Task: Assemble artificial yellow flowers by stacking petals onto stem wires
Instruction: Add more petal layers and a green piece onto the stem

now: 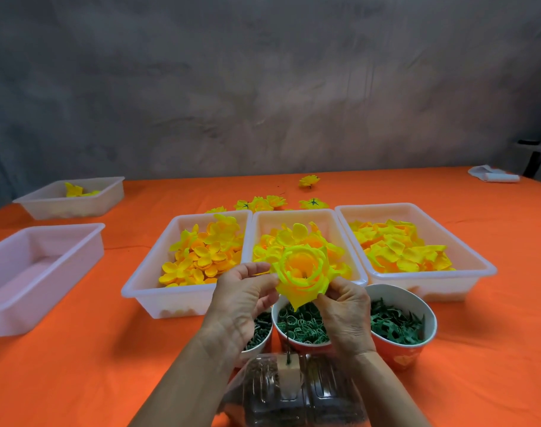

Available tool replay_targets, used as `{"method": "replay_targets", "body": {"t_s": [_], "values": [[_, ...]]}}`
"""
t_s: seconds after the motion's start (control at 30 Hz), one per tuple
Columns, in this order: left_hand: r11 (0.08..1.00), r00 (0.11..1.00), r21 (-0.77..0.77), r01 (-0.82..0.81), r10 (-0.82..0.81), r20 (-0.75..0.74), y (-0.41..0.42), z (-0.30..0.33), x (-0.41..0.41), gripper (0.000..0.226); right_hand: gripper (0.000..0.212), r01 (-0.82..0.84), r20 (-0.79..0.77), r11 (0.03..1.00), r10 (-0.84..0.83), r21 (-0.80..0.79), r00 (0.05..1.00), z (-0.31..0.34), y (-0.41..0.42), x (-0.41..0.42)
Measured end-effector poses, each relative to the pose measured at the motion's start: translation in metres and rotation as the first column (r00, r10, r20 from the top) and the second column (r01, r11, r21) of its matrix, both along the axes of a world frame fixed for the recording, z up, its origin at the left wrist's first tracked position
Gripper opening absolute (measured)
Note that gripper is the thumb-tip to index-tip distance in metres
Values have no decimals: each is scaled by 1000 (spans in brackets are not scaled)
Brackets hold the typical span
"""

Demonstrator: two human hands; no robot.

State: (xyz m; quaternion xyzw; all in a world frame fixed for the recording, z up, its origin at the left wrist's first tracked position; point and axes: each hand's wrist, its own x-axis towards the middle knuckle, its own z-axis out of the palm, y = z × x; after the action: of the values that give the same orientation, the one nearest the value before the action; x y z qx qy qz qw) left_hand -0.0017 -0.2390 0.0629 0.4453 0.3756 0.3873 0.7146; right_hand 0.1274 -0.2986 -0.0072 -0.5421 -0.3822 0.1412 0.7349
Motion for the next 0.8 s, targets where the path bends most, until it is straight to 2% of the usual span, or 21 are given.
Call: {"method": "replay_targets", "body": {"t_s": [0.1, 0.2, 0.33, 0.5, 0.67, 0.8], "values": [[998, 999, -41, 52, -53, -11, 2, 0, 0, 21, 8, -5, -3, 1000, 5, -24, 1000, 2, 3, 3], [999, 999, -28, 24, -24, -27, 4, 0, 1, 23, 11, 17, 9, 999, -17, -39, 1000, 4, 5, 3], [995, 994, 93, -34, 43, -97, 6, -1, 4, 30, 14, 51, 51, 998, -49, -44, 997, 2, 5, 3], [969, 982, 237, -67, 106, -158, 7, -3, 3, 35, 7, 53, 150, 997, -44, -58, 988, 1, 4, 3], [991, 993, 120, -55, 67, -100, 7, -2, 6, 22, 14, 34, 43, 999, -33, -30, 999, 3, 5, 5], [999, 996, 31, -5, 8, -86, 7, -3, 7, 12, 9, 21, 24, 1000, -20, -12, 1000, 4, 3, 5]]}}
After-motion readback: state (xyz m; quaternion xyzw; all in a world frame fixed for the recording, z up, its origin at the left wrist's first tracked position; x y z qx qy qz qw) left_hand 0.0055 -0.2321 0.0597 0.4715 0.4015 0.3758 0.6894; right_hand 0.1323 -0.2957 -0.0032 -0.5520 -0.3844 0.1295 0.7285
